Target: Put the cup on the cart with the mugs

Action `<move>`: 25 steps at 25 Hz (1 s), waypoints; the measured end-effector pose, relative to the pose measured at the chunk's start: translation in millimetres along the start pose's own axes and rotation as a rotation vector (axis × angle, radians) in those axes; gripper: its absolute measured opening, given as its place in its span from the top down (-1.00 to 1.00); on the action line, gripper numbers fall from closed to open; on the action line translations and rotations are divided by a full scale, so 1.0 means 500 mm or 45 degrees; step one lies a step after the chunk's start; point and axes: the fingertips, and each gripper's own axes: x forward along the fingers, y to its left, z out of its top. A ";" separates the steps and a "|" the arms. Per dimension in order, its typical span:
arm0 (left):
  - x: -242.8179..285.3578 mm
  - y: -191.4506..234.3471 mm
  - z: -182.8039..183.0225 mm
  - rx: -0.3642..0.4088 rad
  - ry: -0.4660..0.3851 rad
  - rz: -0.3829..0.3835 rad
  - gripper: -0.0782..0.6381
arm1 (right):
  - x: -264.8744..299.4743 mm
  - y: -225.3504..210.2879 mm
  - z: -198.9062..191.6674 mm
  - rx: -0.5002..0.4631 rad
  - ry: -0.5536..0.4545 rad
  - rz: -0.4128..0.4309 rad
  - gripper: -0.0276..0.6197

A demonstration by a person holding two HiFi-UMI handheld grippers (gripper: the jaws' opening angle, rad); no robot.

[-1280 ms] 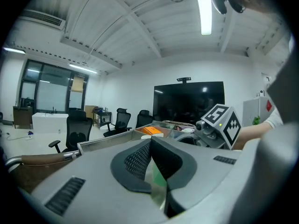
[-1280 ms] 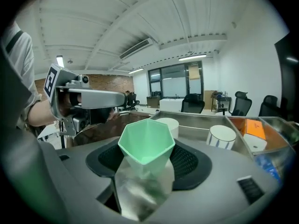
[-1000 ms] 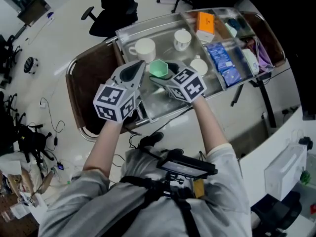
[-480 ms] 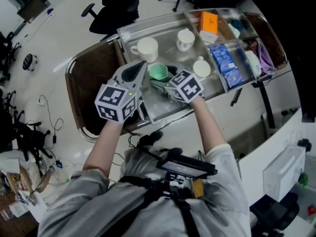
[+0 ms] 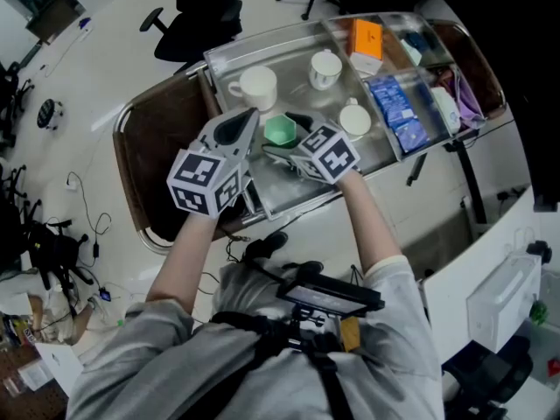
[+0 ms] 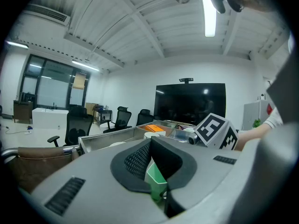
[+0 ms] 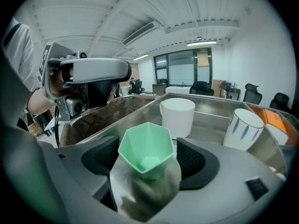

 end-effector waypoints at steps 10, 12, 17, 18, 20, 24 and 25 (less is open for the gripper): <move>0.003 -0.012 0.003 0.005 -0.008 -0.030 0.77 | -0.036 0.000 0.039 -0.019 -0.065 -0.052 -0.31; 0.004 -0.014 0.005 0.006 -0.012 -0.040 0.77 | -0.049 -0.001 0.050 -0.021 -0.082 -0.070 -0.31; 0.009 -0.024 0.014 0.013 -0.024 -0.069 0.77 | -0.104 -0.014 0.072 -0.008 -0.143 -0.115 -0.30; 0.010 -0.026 0.017 0.015 -0.026 -0.075 0.77 | -0.119 -0.015 0.078 -0.002 -0.159 -0.122 -0.30; 0.011 -0.032 0.021 0.020 -0.028 -0.088 0.77 | -0.151 -0.018 0.086 0.004 -0.185 -0.151 -0.15; 0.013 -0.053 0.023 0.032 -0.028 -0.118 0.77 | -0.224 -0.033 0.089 0.047 -0.260 -0.265 0.39; 0.013 -0.059 0.022 0.036 -0.027 -0.127 0.77 | -0.244 -0.036 0.087 0.068 -0.287 -0.298 0.52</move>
